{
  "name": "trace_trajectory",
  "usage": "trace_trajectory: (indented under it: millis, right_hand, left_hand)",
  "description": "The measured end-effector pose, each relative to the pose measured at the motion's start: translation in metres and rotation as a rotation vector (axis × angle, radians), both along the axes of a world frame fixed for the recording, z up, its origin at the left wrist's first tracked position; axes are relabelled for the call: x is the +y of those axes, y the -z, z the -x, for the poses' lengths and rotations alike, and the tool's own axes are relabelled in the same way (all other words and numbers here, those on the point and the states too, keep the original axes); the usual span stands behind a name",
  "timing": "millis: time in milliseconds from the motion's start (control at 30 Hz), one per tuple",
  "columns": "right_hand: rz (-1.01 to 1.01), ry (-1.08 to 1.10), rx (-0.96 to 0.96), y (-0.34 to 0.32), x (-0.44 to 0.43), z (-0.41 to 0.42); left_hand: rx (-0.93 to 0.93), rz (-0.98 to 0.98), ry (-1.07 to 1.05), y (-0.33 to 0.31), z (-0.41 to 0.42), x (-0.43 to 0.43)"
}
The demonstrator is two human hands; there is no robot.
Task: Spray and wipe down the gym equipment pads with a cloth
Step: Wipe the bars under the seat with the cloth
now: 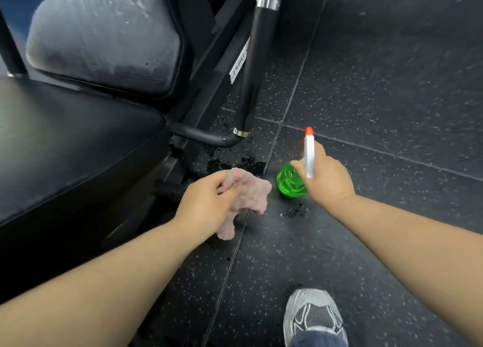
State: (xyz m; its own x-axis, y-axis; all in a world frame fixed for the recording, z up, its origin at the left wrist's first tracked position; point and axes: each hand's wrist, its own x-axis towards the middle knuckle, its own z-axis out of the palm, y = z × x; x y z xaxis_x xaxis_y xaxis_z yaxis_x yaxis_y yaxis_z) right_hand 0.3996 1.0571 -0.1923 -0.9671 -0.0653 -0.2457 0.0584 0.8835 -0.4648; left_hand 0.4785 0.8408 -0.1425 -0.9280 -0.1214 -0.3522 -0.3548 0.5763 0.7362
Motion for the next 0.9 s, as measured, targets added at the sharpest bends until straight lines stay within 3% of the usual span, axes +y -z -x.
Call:
trace_trajectory:
  millis: [167, 267, 367, 467, 567, 600, 667, 733, 767, 900]
  right_hand:
    - [0.104, 0.065, -0.044, 0.007, 0.018, -0.011]
    - [0.147, 0.004, -0.039, 0.019, 0.021, -0.025]
    - [0.148, 0.096, -0.059, 0.020, 0.027, -0.034]
    - [0.098, 0.186, 0.162, 0.000, 0.027, -0.038]
    - [0.246, 0.028, 0.358, -0.032, 0.008, -0.038]
    - [0.283, -0.072, 0.297, -0.038, -0.002, -0.039]
    - [0.395, -0.199, -0.028, -0.039, -0.023, -0.040]
    - [0.542, -0.186, -0.378, -0.030, -0.038, -0.039]
    - [0.585, -0.155, -0.461, -0.026, -0.041, -0.038]
    - [0.613, -0.054, -0.420, -0.017, -0.047, -0.034]
  left_hand:
    - [0.007, 0.062, 0.121, -0.003, 0.017, 0.006]
    - [-0.018, 0.047, 0.108, -0.003, 0.024, 0.008]
    - [-0.025, 0.015, 0.119, -0.001, 0.030, 0.008]
    - [-0.004, 0.013, 0.194, -0.001, 0.034, 0.006]
    - [-0.013, -0.137, 0.198, -0.001, 0.032, 0.008]
    - [-0.002, -0.165, 0.201, -0.001, 0.030, 0.011]
    - [0.040, -0.226, 0.181, -0.002, 0.026, 0.014]
    - [0.057, -0.284, 0.100, 0.000, 0.021, 0.010]
    - [0.047, -0.289, 0.041, 0.003, 0.019, 0.006]
    - [0.055, 0.077, -0.358, 0.021, 0.007, -0.012]
